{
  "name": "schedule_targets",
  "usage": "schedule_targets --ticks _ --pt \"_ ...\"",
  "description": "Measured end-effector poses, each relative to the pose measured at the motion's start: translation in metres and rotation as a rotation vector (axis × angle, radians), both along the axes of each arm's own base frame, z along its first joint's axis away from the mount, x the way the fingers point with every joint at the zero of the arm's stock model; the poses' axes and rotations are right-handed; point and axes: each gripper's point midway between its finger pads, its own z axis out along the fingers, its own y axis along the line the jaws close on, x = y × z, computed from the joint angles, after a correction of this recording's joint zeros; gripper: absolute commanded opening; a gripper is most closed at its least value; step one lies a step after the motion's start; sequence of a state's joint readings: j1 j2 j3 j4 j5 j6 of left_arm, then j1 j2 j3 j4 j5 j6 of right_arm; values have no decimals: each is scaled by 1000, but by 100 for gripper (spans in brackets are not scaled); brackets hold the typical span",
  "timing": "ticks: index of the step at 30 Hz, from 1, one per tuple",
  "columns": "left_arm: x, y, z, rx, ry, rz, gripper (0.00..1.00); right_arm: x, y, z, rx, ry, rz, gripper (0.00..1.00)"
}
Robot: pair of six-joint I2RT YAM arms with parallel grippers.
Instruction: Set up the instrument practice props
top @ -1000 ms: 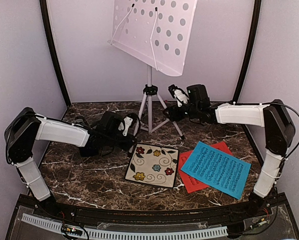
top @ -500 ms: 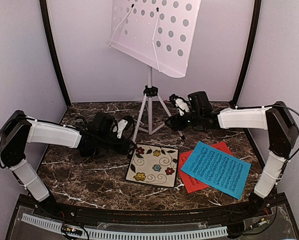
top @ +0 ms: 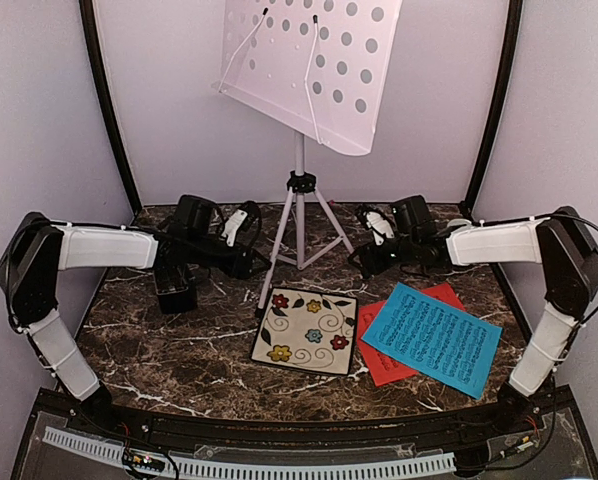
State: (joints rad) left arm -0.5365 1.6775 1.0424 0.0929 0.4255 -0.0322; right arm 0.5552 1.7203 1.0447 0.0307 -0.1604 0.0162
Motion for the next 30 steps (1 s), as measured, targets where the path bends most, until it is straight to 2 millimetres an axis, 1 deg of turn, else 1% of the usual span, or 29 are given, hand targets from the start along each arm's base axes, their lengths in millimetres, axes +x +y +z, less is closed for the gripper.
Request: schedule_targets --ticks 2,4,6,10,14,16,18,20,24,30 --pt "-7 -6 -15 0 39 -36 63 3 0 -6 -15 9 4 57" --pt "-14 -9 -27 3 71 -58 59 7 2 -11 -27 15 8 55" --pt "-19 -12 -35 7 92 -77 51 11 4 -17 -37 22 17 51" --pt "-24 -20 -41 6 107 -95 29 16 8 -26 -54 31 32 38" --pt "-24 -19 -45 15 98 -83 13 25 11 -24 -60 15 41 26" --pt "-25 -17 -46 17 74 -88 8 27 12 -22 -66 4 49 16" --pt "-27 -14 -45 36 41 -86 4 28 13 -22 -81 -13 69 6" --pt "-29 -12 -44 44 30 -70 1 26 18 -21 -117 -51 121 0" --pt "-34 -6 -38 61 3 -38 0 23 23 -21 -122 -63 152 0" --pt "-55 -5 -34 60 11 -6 0 20 26 -21 -123 -73 169 0"
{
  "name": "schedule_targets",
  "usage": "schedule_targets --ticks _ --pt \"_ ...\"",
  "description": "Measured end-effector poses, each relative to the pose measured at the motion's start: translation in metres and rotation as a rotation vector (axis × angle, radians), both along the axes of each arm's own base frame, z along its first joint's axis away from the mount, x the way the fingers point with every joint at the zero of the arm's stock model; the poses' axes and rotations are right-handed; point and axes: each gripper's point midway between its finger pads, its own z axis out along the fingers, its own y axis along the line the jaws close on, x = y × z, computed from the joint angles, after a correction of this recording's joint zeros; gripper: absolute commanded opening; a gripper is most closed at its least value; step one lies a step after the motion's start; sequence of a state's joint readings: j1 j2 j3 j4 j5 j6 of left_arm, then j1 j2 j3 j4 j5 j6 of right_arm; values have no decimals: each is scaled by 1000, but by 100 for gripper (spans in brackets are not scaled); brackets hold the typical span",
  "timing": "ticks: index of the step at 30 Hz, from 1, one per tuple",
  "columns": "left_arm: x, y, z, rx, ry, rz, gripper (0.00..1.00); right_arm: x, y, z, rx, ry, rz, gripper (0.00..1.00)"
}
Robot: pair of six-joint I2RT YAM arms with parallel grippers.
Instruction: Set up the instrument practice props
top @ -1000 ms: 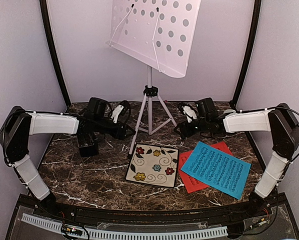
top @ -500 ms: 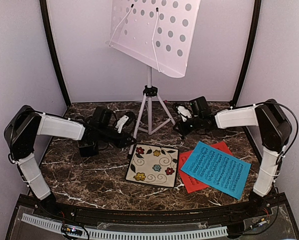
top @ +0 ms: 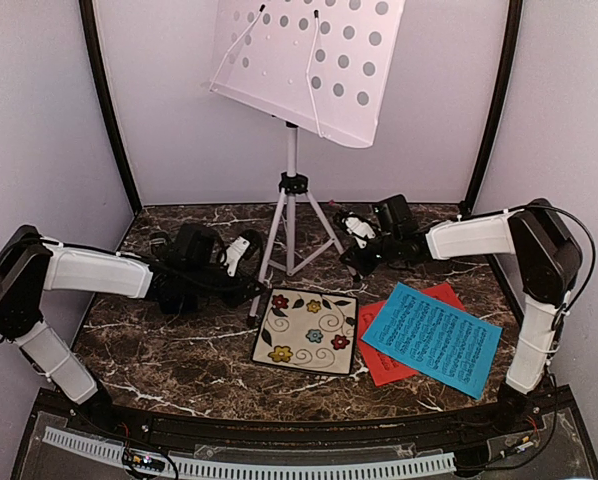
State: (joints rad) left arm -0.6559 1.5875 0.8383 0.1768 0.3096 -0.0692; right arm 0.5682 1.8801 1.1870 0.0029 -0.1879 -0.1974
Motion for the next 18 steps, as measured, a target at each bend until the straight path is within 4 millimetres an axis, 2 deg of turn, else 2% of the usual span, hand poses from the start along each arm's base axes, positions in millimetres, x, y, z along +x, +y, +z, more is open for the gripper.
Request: schedule_targets --ticks 5,10,18 --pt "-9 4 -8 8 4 22 0 -5 3 -1 -8 -16 11 0" --pt "-26 4 -16 19 15 22 0 -16 1 -2 -21 -23 21 0" --pt "-53 7 -10 9 22 47 0 -29 2 -2 -28 -16 47 0"
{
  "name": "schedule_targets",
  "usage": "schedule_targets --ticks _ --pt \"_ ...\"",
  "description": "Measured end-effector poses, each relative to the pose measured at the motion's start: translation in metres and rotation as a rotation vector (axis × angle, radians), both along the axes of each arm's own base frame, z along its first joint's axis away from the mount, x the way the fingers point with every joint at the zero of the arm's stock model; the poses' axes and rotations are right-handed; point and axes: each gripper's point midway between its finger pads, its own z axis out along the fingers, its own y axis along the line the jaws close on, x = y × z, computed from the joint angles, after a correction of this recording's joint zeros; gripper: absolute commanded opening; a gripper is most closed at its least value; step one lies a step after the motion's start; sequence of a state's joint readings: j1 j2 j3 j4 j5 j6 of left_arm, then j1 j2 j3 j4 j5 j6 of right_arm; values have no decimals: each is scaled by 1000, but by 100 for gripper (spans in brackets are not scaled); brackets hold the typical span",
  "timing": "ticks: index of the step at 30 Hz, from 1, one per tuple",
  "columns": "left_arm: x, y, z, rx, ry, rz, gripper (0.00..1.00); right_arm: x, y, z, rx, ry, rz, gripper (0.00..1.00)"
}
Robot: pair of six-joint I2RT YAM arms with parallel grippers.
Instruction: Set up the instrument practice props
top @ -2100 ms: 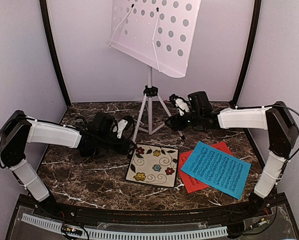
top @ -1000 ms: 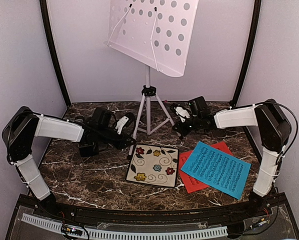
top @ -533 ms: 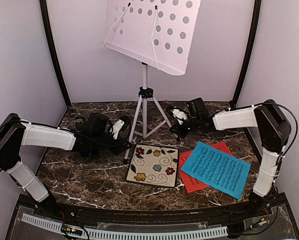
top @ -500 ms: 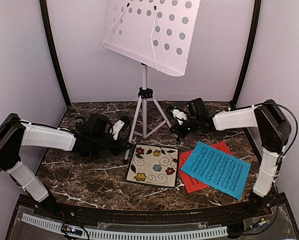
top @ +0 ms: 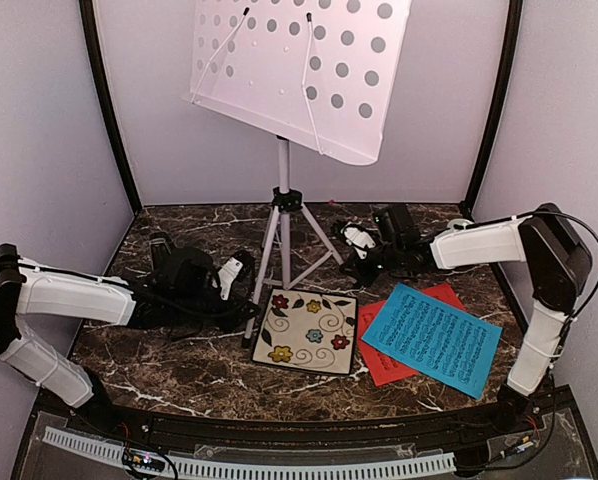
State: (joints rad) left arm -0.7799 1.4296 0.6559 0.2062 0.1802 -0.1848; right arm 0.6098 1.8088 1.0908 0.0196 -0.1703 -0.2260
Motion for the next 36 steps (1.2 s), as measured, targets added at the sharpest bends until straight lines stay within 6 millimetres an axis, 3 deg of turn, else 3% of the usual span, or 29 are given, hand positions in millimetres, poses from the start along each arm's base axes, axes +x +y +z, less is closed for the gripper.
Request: schedule_targets --ticks 25,32,36 --pt "-55 -7 -7 -45 33 30 0 -14 -5 -2 -48 4 6 0" --pt "-63 -22 -8 -88 48 20 0 -14 -8 -2 -61 1 -3 0" --pt "-66 -41 -10 -125 55 7 0 -5 -18 -2 -85 -4 -42 0"
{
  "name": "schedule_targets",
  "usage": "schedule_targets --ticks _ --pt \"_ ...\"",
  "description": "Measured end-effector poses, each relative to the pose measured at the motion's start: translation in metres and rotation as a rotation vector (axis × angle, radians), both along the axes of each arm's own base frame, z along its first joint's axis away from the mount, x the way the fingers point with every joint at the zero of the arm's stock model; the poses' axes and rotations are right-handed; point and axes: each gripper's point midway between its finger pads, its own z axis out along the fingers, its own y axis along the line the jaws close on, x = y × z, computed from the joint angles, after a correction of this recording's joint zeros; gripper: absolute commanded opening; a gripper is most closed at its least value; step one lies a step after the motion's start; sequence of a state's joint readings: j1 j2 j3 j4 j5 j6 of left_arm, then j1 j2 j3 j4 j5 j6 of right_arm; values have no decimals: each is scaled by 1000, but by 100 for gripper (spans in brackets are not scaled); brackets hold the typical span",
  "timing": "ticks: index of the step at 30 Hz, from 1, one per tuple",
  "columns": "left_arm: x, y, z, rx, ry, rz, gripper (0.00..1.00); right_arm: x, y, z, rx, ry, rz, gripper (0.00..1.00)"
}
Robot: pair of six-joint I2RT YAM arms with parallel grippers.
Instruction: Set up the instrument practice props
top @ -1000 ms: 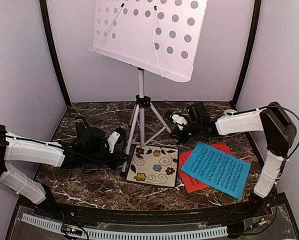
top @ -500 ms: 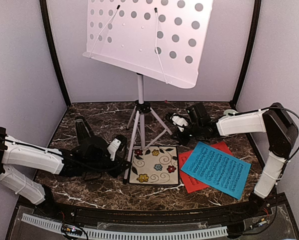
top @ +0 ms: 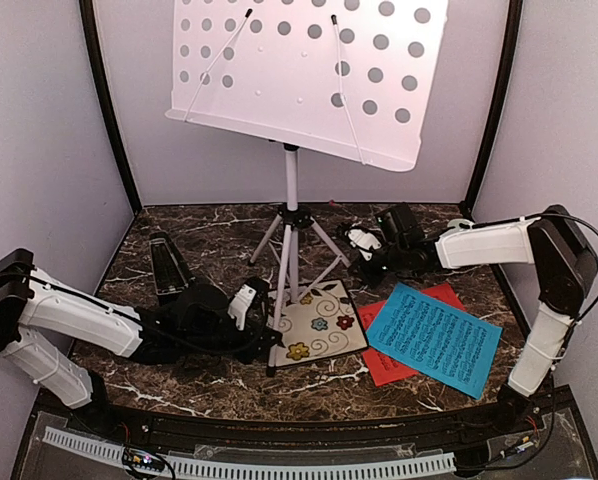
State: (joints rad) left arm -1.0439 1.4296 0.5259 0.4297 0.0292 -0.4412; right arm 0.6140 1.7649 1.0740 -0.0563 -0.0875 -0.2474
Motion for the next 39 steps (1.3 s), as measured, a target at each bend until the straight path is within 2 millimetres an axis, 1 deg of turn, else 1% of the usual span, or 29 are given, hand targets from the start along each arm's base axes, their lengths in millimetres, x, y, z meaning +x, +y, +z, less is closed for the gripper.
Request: schedule_targets --ticks 3,5,7,9,11,13,16,17,18,20,21,23,24,27,30,32,35,39 --pt "-5 -16 -6 -6 10 -21 0 7 -12 0 -21 4 -41 0" --pt "-11 -27 -6 -19 15 -44 0 14 -27 -3 -34 26 -104 0" --pt "-19 -38 -6 -34 25 -71 0 35 -53 -2 -56 4 -204 0" --pt "-25 -45 -5 -50 38 -95 0 55 -75 5 -61 -19 -291 0" --pt "-29 -51 -2 -63 44 -114 0 70 -87 12 -59 -46 -339 0" --pt "-31 -55 -2 -67 50 -128 0 77 -89 19 -53 -65 -352 0" --pt "-32 -62 -2 -68 58 -140 0 83 -82 23 -47 -75 -346 0" --pt "-32 -64 -1 -69 59 -144 0 85 -81 23 -46 -74 -346 3" --pt "-32 -68 -1 -69 63 -149 0 86 -80 23 -46 -70 -342 13" --pt "-32 -73 -1 -72 69 -156 0 84 -76 23 -39 -62 -330 37" --pt "-32 -74 -1 -73 69 -157 0 82 -75 24 -30 -55 -327 47" --pt "-32 -77 -1 -75 71 -156 0 76 -73 29 -13 -58 -306 59" --pt "-32 -77 -1 -75 72 -155 0 71 -74 34 -2 -64 -292 62" --pt "-31 -79 -1 -75 72 -153 0 47 -79 48 27 -89 -260 67" --pt "-29 -83 -1 -77 74 -150 0 24 -86 63 59 -137 -230 69" --pt "-27 -86 -1 -80 76 -149 0 16 -87 69 71 -164 -210 69" --pt "-26 -88 -1 -86 78 -147 0 8 -84 64 86 -183 -163 67" --pt "-23 -92 -1 -95 77 -147 0 -1 -72 44 88 -163 -76 63"
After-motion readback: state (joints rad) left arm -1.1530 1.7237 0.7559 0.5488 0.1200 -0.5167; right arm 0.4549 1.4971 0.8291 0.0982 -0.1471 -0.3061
